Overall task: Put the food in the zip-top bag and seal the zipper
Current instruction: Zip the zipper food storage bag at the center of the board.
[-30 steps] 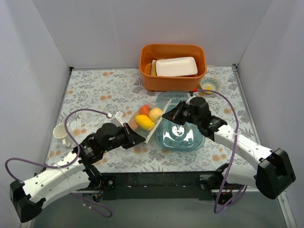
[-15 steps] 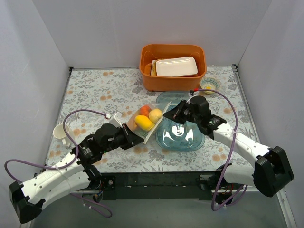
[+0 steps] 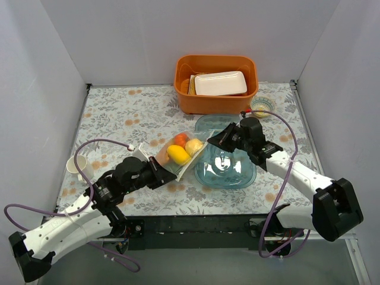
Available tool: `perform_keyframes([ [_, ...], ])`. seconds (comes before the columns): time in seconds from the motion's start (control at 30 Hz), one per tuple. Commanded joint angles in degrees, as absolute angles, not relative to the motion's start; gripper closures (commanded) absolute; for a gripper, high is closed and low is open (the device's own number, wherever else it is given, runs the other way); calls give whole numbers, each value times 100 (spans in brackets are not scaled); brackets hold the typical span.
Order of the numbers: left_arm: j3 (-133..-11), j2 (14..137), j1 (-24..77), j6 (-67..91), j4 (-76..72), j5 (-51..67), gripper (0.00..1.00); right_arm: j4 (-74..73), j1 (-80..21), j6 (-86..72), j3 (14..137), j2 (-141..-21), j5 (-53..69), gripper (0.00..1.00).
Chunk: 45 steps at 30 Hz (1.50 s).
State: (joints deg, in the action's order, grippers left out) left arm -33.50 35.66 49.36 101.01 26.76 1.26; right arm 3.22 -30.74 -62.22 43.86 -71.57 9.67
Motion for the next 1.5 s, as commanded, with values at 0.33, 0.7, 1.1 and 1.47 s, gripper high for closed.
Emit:
perform_keyframes([
  [0.33, -3375, 3191, 4957, 10222, 3217, 79, 100, 773, -2514, -5845, 4869, -7479, 1002, 99],
  [0.7, -3305, 2953, 4966, 10310, 3402, 70, 100, 1011, -2276, -5766, 4931, -7761, 1265, 99],
  [1.1, -3278, 3050, 4957, 10178, 3182, 167, 96, 967, -2180, -5432, 4966, -7708, 1406, 65],
  [1.47, -3831, 3129, 4957, 9853, 3453, -544, 11, -957, -2075, -3798, 6020, -7129, 458, 15],
])
